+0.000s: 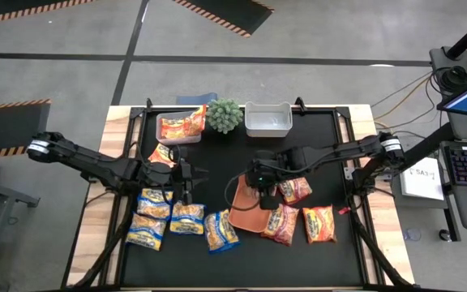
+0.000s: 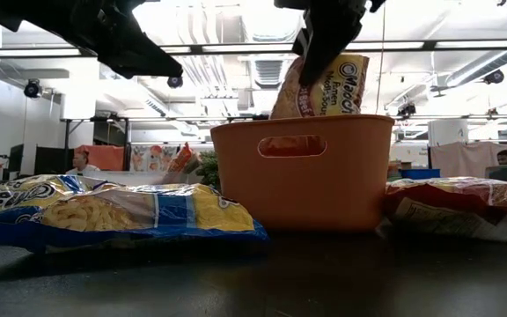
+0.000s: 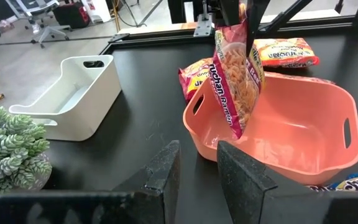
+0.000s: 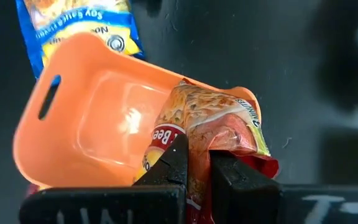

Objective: Sort Maruchan noodles
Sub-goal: Put the red noodle pack into the orange bin, then put the blue noodle pack into the gray bin

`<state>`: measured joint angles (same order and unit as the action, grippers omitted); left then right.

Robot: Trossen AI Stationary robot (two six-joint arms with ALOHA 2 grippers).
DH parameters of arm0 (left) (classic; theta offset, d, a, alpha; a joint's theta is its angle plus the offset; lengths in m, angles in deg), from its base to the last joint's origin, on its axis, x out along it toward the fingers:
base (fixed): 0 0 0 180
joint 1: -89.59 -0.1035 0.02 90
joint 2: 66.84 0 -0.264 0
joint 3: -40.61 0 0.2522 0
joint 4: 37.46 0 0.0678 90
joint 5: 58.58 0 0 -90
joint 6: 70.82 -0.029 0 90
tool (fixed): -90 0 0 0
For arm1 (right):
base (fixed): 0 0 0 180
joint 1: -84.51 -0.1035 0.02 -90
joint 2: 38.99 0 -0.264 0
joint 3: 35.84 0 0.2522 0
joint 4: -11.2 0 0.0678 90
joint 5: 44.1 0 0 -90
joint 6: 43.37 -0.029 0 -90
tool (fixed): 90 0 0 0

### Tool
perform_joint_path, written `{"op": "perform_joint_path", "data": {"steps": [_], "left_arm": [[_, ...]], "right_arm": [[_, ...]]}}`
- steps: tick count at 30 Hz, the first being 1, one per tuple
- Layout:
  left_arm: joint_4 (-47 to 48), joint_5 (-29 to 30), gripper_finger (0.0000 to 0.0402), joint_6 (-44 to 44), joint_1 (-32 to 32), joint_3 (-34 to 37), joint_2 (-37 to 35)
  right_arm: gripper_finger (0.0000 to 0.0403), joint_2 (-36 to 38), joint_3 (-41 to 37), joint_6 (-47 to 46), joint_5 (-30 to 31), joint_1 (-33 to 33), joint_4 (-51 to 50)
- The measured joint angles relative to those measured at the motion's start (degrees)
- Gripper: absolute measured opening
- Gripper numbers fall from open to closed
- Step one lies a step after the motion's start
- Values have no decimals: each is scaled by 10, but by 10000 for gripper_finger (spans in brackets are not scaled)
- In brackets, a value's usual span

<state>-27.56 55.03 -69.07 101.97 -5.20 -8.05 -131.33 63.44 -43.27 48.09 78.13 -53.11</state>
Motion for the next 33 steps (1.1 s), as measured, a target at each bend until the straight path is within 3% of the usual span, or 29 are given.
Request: {"op": "perform_joint_path", "data": {"steps": [9, 19, 26, 33], "left_arm": [[0, 0, 90, 0, 0, 0, 0], [2, 0, 90, 0, 0, 0, 0], [2, 0, 90, 0, 0, 0, 0], [3, 0, 90, 0, 0, 0, 0]], "right_arm": [[17, -27, -18, 47, 46, 0, 7], [86, -67, -18, 53, 58, 0, 18], [114, -63, -18, 50, 69, 2, 18], [116, -34, -12, 49, 70, 2, 14]]}}
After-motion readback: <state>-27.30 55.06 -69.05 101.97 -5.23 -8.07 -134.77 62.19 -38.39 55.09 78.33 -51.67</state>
